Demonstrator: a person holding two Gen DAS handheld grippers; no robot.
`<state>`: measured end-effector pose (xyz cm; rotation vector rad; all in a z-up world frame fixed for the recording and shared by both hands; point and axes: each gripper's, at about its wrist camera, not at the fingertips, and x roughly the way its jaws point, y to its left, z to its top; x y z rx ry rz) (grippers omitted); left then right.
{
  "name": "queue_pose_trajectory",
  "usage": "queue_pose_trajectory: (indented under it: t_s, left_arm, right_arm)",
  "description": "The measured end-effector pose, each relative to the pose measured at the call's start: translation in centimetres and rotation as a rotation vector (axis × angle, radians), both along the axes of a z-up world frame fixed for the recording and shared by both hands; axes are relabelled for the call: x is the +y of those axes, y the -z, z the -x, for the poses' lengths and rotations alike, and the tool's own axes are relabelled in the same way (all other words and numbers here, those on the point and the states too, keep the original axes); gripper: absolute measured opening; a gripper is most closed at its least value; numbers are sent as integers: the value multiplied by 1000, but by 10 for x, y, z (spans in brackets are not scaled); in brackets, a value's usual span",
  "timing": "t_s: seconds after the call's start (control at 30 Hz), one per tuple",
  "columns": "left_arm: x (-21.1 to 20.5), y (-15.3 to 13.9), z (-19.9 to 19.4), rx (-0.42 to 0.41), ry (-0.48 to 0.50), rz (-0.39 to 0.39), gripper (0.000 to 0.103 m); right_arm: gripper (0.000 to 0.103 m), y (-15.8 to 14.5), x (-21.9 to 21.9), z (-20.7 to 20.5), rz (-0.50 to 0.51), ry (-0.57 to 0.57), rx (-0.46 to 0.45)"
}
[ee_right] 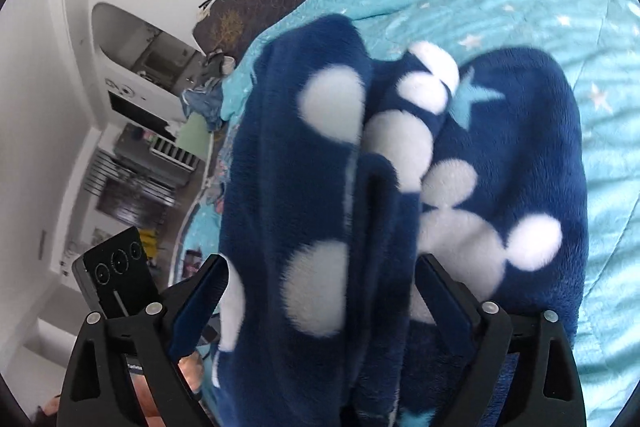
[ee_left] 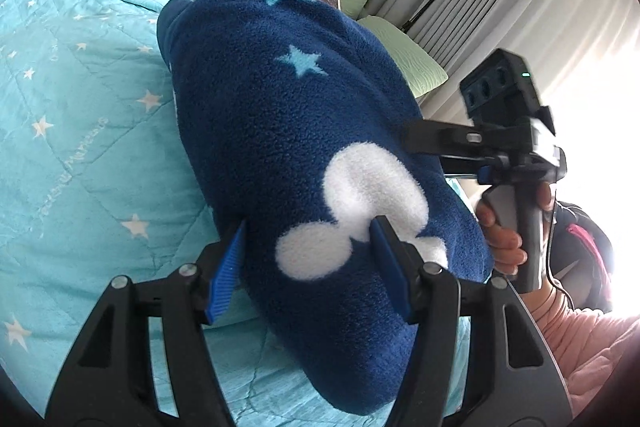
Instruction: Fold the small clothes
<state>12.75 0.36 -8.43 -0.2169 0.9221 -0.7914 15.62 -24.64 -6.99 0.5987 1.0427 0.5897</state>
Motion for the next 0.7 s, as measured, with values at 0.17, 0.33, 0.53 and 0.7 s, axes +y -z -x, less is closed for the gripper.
queue_pose_trajectory:
  t_s: [0.17,0.33,0.53,0.7]
  left_arm:
    - [4,2,-4,17,0,17,63]
    - [6,4,-2,13,0,23,64]
    - [14,1,-4,19,-39,44,64]
    - [17,-23,-1,9,-35,111,63]
  right_arm:
    - [93,2,4,5,92,-31,8]
    - [94,19,-15,-1,-29,-13,42]
    - [41,11,-11,-14,-153,25,37]
    - [35,-53,13,2,29,28,-135]
